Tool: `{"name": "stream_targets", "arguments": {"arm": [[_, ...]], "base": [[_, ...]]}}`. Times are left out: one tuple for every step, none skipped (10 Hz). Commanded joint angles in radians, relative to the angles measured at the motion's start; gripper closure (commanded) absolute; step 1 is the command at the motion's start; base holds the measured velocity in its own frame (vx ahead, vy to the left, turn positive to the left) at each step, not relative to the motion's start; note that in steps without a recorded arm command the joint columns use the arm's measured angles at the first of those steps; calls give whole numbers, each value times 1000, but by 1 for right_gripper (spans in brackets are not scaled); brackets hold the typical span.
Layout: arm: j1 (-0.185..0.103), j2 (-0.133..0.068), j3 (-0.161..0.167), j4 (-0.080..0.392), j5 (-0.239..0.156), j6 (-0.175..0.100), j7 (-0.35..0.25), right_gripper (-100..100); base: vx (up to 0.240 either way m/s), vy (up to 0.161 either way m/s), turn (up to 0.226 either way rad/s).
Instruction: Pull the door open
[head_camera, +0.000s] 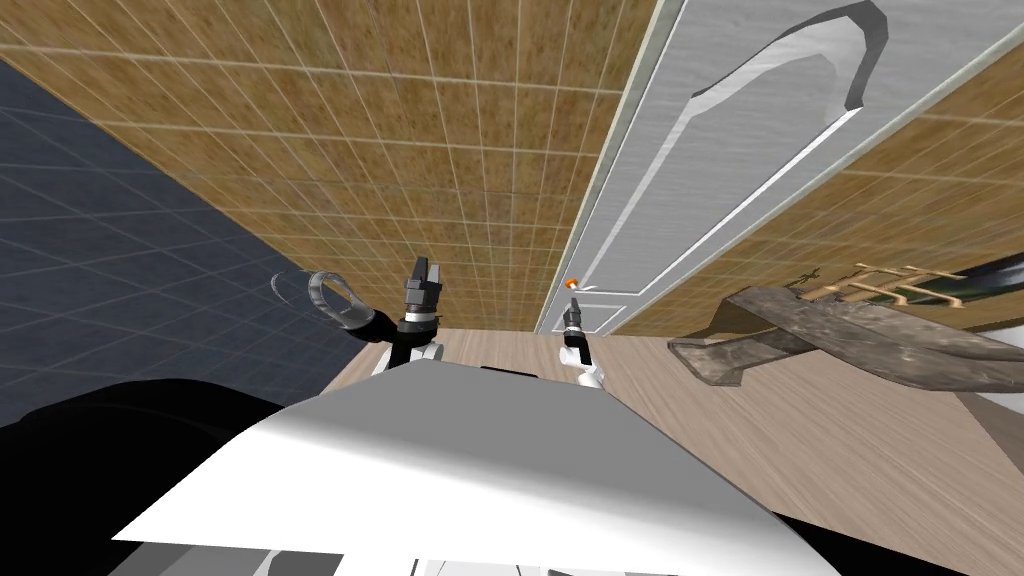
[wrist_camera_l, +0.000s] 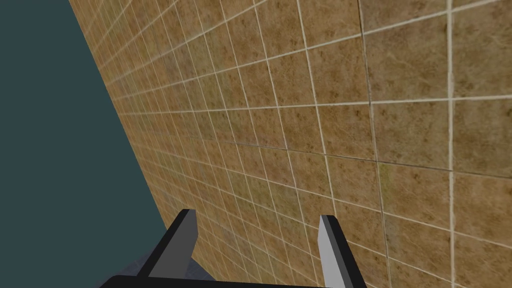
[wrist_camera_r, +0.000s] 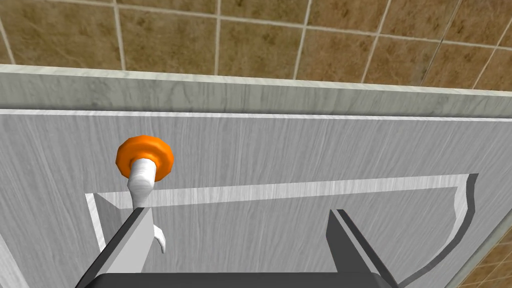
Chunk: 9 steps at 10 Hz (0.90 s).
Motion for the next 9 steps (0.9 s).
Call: {"name": "stream_targets", "arguments": {"arm": [[-18, -5, 2, 46, -9, -11, -1, -100], [-29, -9, 3, 72, -14, -15, -1, -100], [-40, -12, 3, 98, -20, -19, -2, -100], [-50, -15, 4, 123, -25, -23, -2, -100], [-71, -21, 5, 171, -35, -30, -2, -100], [-81, -24, 5, 194, -40, -34, -3, -100], [-91, -27, 6, 218, -45, -38, -3, -100], [-101, -30, 7, 241, -50, -41, -3, -100], [-109, -32, 7, 262, -54, -45, -4, -100]], "base": [[14, -136, 147], [12, -139, 147], [15, -133, 173], [8, -124, 162], [7, -184, 178], [-9, -185, 173], [-14, -167, 197], [-4, -143, 50], [9, -121, 140]]}}
